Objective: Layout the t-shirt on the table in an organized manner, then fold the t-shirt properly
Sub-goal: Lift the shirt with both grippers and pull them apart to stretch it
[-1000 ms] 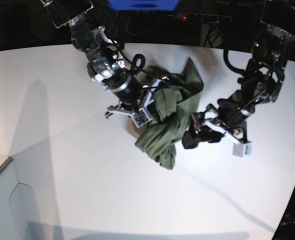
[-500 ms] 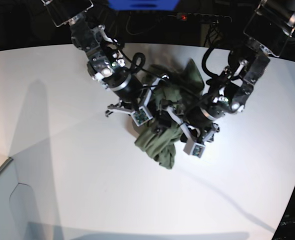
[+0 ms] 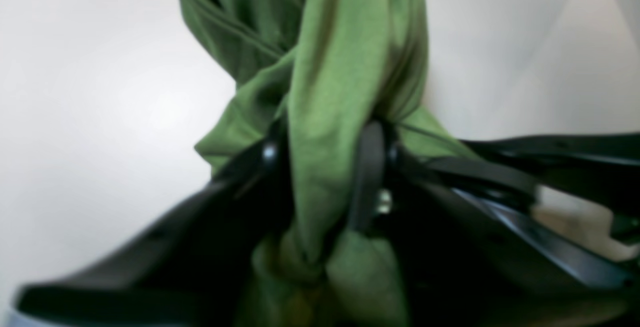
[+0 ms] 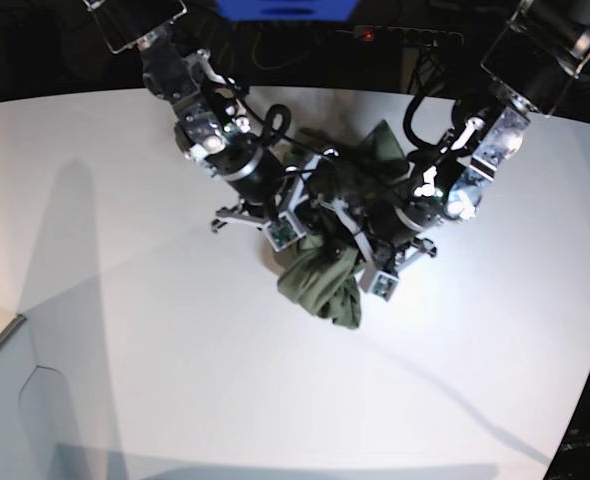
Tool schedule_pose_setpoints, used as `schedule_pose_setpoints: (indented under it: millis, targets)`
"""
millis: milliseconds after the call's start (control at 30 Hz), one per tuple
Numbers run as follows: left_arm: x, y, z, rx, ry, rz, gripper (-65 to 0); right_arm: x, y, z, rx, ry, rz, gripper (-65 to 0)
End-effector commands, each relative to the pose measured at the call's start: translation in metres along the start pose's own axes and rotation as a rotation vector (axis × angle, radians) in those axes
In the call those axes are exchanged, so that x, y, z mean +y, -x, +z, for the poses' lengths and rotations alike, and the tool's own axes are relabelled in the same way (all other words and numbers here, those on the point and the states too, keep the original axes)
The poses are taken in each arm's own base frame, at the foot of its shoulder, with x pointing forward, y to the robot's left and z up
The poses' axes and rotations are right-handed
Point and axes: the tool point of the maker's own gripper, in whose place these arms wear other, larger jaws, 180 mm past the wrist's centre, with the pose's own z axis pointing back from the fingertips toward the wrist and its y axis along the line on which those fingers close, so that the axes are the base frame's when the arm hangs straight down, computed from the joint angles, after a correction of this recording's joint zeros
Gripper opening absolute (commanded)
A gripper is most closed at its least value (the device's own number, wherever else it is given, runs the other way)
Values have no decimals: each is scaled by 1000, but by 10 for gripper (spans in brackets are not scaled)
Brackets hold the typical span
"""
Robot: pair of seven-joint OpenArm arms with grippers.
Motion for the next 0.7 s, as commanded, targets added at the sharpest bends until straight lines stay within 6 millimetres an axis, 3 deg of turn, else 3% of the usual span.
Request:
schedule_pose_setpoints:
  millis: [0,100,300,367,467,667]
  targets:
    - [13,-12,0,-23,-35,-7,-547,0,-21,0,-70,-10,4,-650]
    - [17,-17,0,-30,-42,-4,-650,-7,-15,2,-57,-1,21,-650]
    - [37,-53,26,-158,-89,63,-649,-49,-11,11,-55,102,-22,-650]
    - [42,-59,33,-184,-103,79,-649,-61,-19,16,-79,136,-31,-650]
    - [58,-59,38,-193,-138,103,-649,-79,-26,26,-103,185,-46,-650]
    - [83,-30,47,-163,-206,177,-649,-113,-31,45,-137,289,-88,-650]
